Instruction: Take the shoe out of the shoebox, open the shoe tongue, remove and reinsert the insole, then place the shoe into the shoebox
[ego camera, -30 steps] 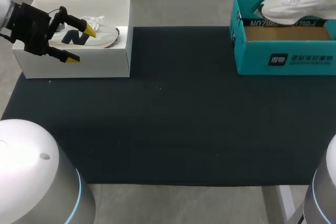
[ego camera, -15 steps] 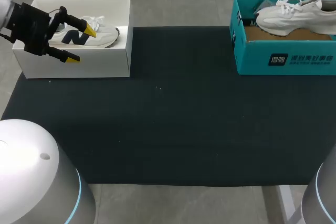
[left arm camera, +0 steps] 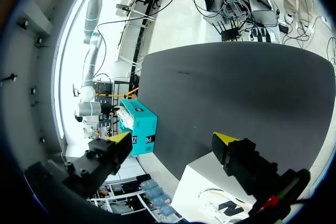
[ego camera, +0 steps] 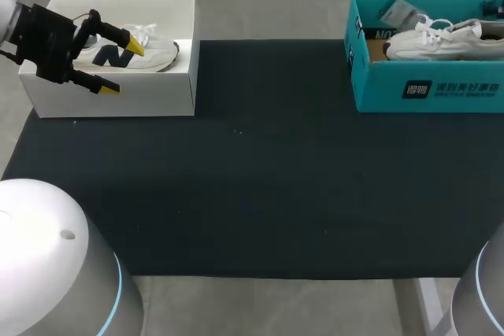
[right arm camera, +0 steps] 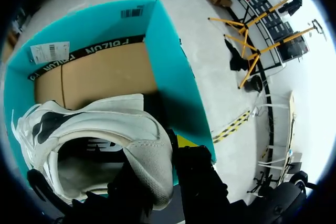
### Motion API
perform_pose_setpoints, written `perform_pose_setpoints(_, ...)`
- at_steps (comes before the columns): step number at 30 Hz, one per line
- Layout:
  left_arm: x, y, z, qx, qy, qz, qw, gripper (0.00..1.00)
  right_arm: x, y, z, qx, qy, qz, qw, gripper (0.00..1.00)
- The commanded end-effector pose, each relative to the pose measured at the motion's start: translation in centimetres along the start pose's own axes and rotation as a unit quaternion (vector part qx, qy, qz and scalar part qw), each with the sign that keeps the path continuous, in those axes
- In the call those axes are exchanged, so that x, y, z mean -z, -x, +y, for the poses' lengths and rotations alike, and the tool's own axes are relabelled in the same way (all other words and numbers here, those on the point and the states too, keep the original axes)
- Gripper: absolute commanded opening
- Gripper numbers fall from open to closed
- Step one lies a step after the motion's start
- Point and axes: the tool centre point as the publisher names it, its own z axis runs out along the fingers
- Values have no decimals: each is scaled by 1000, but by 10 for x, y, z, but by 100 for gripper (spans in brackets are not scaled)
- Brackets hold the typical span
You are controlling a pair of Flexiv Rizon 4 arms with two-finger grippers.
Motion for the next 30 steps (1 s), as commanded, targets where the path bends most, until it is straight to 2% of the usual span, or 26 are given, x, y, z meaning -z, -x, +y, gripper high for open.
perform_pose_setpoints(1,0,0,0,0,1,2,1000,100,-12,-2,0,-1,-3,1,1000,0)
perform_pose_setpoints(26,0,0,0,0,1,2,1000,100,-74,-11,-18,-9,-48,-22,999,0)
perform_pose_setpoints(28,0,0,0,0,1,2,1000,100,-76,-10,-18,-12,-48,-22,999,36)
perform_pose_setpoints(30,0,0,0,0,1,2,1000,100,-77,-10,-18,-14,-50,-23,998,45)
